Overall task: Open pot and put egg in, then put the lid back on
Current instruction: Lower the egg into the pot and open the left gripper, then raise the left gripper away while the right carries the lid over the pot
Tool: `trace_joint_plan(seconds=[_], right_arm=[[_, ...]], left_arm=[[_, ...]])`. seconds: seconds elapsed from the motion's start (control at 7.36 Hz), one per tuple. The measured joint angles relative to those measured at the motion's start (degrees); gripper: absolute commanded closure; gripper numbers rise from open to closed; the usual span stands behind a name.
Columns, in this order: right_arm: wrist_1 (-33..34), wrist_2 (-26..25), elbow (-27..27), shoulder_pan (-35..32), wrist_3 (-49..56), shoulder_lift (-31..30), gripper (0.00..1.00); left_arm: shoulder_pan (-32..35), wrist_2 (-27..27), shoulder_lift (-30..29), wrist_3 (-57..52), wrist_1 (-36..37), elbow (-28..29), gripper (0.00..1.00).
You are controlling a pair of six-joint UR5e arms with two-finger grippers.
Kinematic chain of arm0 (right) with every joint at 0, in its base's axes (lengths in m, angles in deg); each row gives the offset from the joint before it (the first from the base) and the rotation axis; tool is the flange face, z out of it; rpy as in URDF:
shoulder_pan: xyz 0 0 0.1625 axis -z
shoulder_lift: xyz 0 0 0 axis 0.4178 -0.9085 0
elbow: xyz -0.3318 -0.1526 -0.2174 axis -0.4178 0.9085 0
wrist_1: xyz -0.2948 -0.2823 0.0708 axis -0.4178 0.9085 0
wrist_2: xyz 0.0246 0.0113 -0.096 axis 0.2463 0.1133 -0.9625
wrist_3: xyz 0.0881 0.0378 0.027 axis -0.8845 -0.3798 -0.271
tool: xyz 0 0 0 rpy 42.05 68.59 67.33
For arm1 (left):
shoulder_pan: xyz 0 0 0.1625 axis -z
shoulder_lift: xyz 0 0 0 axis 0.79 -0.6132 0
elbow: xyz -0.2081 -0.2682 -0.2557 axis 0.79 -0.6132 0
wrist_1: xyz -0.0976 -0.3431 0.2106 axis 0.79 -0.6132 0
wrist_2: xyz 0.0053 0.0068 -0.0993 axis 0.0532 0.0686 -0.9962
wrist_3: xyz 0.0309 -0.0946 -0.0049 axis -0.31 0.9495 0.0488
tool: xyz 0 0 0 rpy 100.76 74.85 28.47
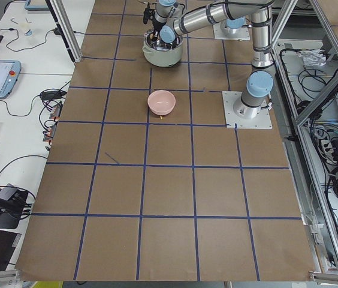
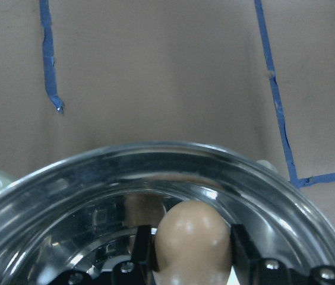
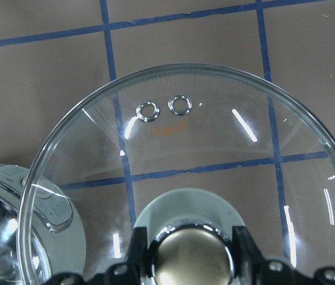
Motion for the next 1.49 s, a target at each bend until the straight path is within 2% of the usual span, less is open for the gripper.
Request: trace_joint_plan(seconds=[0.14,0.41,0.54,0.68,1.22,1.49], right_arm=[[-0.03,0.02,0.0,0.0,0.0,-0.01,0.52],[-0.02,-0.01,-0.06,0.0,0.0,-0.03,0.52],[-0.03,0.0,-0.07,0.0,0.01,-0.03,0.52],[-0.02,0.03,-0.08,0.0,0.0,-0.03,0.52],[-0.02,0.04,-0.09,-0.08,-0.01,-0.18,0.53],[0.0,0.06,-0.55,-0.62,-0.59,-1.25,0.53]], left_arm=[[0.19,0.12,-0.33,0.48,0.06,-0.2,0.69],[0.27,0.18,-1.01,0.77,0.12,-0.26,0.36],[0.29,0.21,-1.07,0.81,0.09,-0.27,0.22],[0.29,0.25,-1.07,0.82,0.04,-0.19,0.16],[-0.22,0.5,1.86,0.36,-0.59,0.74,0.13],[-3.14,1.23,6.45,-0.59,-5.88,0.84,0.11]])
